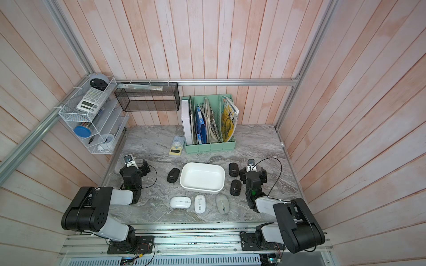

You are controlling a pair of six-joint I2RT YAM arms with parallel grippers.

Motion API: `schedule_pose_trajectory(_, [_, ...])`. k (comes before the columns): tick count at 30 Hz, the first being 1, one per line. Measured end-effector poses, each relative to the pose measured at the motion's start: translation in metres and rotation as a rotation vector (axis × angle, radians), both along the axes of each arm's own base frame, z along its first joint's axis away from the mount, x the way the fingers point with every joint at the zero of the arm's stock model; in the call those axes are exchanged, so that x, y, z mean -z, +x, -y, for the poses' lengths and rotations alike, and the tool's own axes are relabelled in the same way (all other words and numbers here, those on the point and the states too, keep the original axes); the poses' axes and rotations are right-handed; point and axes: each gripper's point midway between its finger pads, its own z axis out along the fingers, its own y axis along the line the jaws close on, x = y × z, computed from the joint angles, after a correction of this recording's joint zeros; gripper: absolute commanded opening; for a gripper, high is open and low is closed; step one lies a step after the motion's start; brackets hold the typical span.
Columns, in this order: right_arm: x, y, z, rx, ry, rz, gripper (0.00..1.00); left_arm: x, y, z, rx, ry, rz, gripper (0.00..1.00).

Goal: Take out the mouse from the storage box
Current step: Reset both arms

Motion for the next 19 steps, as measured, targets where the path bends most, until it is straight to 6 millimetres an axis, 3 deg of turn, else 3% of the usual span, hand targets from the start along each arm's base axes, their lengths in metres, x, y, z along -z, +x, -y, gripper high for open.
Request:
schedule_pose_trajectory(8, [0.023, 0.020, 0.024, 0.032, 0.071, -0.004, 0.98, -0.001, 0.000, 0.000, -0.001, 0.000, 0.006, 1.00])
schedule_pose_trajectory(13, [0.004, 0.038, 0.021, 0.013, 0.114, 0.047, 0.97, -0.001, 0.000, 0.000, -0.001, 0.000, 0.006, 1.00])
schedule_pose_trajectory(19, [0.005, 0.039, 0.019, 0.001, 0.132, 0.045, 0.98, -0.001, 0.000, 0.000, -0.001, 0.000, 0.006, 1.00])
